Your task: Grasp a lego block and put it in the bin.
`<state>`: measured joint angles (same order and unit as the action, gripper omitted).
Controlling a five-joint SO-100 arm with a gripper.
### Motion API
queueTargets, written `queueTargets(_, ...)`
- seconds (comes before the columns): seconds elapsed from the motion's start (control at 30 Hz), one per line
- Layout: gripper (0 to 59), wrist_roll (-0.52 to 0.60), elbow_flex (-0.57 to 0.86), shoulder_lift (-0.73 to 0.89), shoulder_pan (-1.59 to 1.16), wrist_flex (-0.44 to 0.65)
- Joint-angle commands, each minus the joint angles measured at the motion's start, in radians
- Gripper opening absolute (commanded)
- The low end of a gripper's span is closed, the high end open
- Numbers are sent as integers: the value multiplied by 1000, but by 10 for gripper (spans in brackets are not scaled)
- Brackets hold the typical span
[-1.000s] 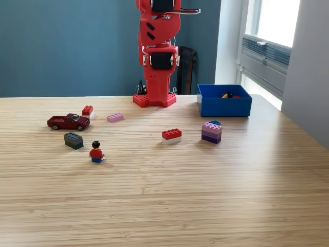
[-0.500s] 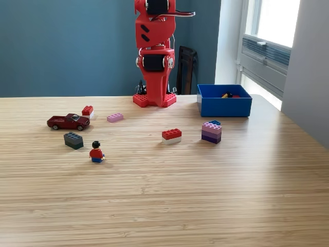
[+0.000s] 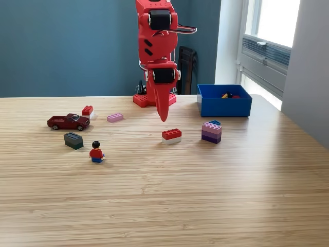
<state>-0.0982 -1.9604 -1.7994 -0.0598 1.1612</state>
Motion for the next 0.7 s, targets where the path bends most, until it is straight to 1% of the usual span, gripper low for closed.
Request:
queueTargets(0.03, 281, -103, 17, -54, -14, -8)
queueTargets(0.1, 291, -143, 18, -54, -23, -8)
queueTargets(0.33, 296, -221, 21, -48, -44, -9)
queueTargets(0.5, 305, -261, 3, -35, -49, -54)
queueTargets(0.7, 294, -262, 72, 130, -51, -55)
